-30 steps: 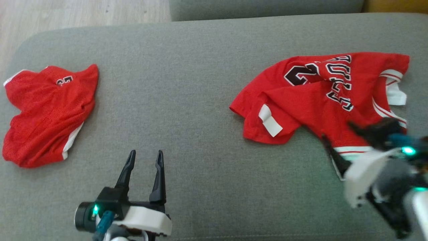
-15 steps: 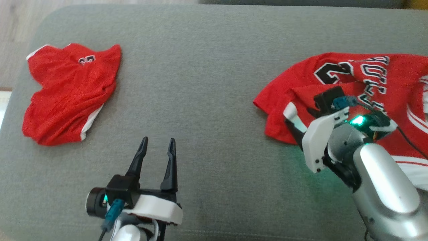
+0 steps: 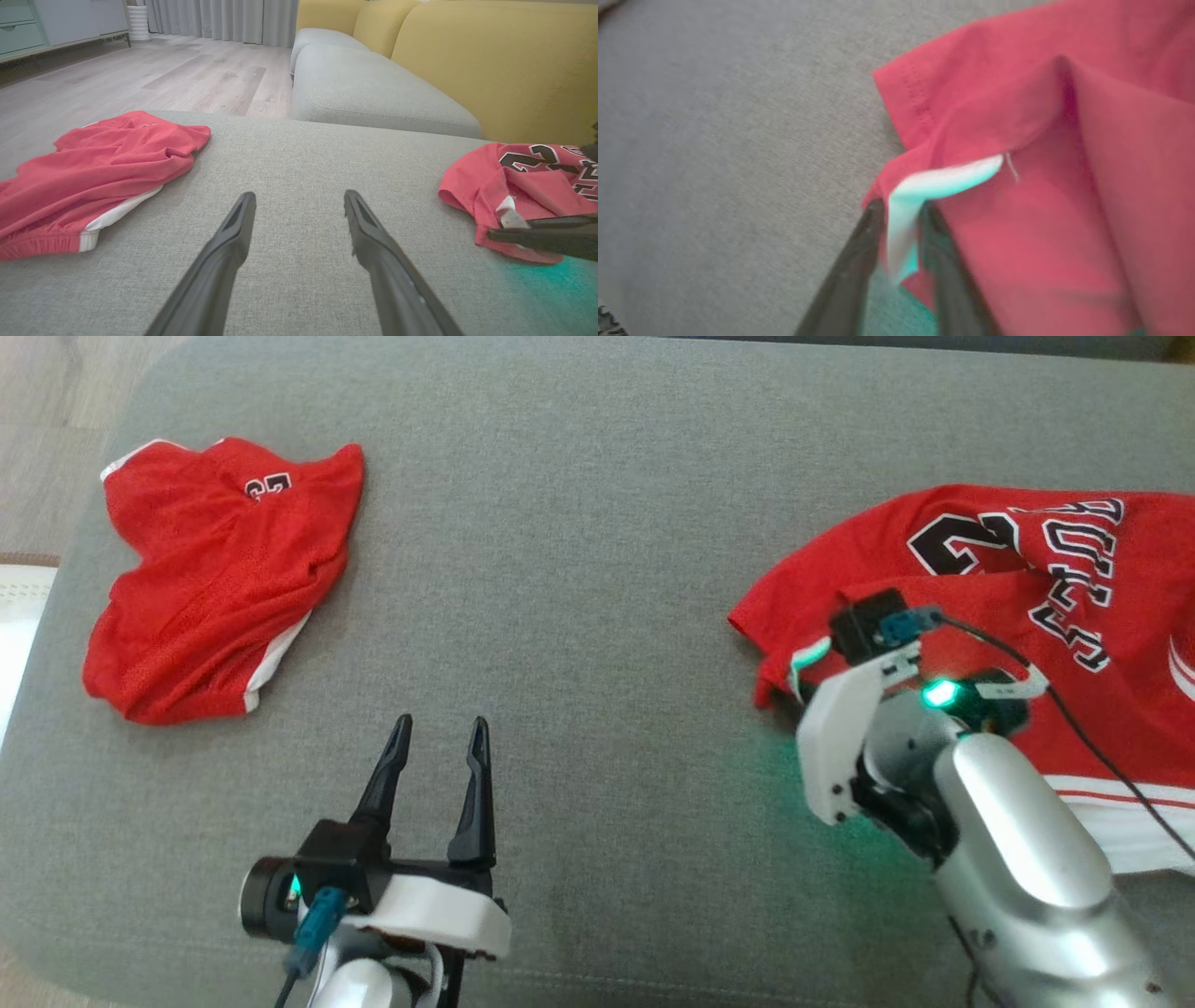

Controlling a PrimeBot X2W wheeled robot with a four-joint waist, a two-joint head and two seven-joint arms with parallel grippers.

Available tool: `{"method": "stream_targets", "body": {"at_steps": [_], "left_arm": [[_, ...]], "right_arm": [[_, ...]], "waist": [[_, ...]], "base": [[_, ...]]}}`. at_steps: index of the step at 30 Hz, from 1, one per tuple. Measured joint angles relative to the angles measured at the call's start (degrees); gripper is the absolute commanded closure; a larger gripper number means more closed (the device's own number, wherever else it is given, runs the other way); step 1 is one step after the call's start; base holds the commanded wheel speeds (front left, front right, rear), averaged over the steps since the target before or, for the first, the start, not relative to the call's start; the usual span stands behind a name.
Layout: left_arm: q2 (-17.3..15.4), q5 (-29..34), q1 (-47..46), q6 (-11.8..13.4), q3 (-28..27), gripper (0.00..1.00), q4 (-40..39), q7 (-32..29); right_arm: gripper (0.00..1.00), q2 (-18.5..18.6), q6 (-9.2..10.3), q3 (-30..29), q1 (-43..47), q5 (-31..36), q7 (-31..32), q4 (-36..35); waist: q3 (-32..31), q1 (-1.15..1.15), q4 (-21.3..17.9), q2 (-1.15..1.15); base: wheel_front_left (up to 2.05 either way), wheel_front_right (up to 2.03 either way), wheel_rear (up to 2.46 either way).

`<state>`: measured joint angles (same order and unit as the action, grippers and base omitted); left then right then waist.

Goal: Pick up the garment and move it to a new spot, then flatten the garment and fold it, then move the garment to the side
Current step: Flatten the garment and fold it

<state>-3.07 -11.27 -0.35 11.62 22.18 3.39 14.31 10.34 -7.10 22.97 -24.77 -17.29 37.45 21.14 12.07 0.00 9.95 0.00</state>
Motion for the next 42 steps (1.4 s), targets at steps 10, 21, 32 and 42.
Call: {"method": "stream_targets", "body": {"at_steps": [10, 21, 32, 42], "left_arm": [[0.0, 0.0, 0.0, 0.1, -0.1, 0.0, 0.4, 0.0], [0.0, -0.5, 0.1, 1.1, 0.9, 0.0, 0.6, 0.0], [0.0, -0.5, 1.1, 2.0, -0.8, 0.0, 0.3, 0.0], [0.0, 0.7, 2.8, 1.4, -2.9, 0.0, 0.1, 0.0]], "right_arm": [[1.0, -3.0, 0.0, 6.5, -3.1, -7.0, -2.3, -6.9], [1.0, -5.8, 0.0, 18.1, -9.0, -19.1, 0.9, -17.0], [0.0, -2.2, 0.0, 26.5, 1.1, -20.1, 7.1, -15.1], [0.0, 8.9, 0.0, 16.6, 5.9, -16.8, 3.7, -24.7]], "waist": [[-1.3, 0.0, -0.2, 0.0], [-3.3, 0.0, 2.3, 0.0], [-4.5, 0.0, 4.2, 0.0], [-5.1, 0.0, -1.1, 0.0]], "base": [[0.0, 0.0, 0.0], [0.0, 0.0, 0.0], [0.0, 0.0, 0.0], [0.0, 0.0, 0.0]]}}
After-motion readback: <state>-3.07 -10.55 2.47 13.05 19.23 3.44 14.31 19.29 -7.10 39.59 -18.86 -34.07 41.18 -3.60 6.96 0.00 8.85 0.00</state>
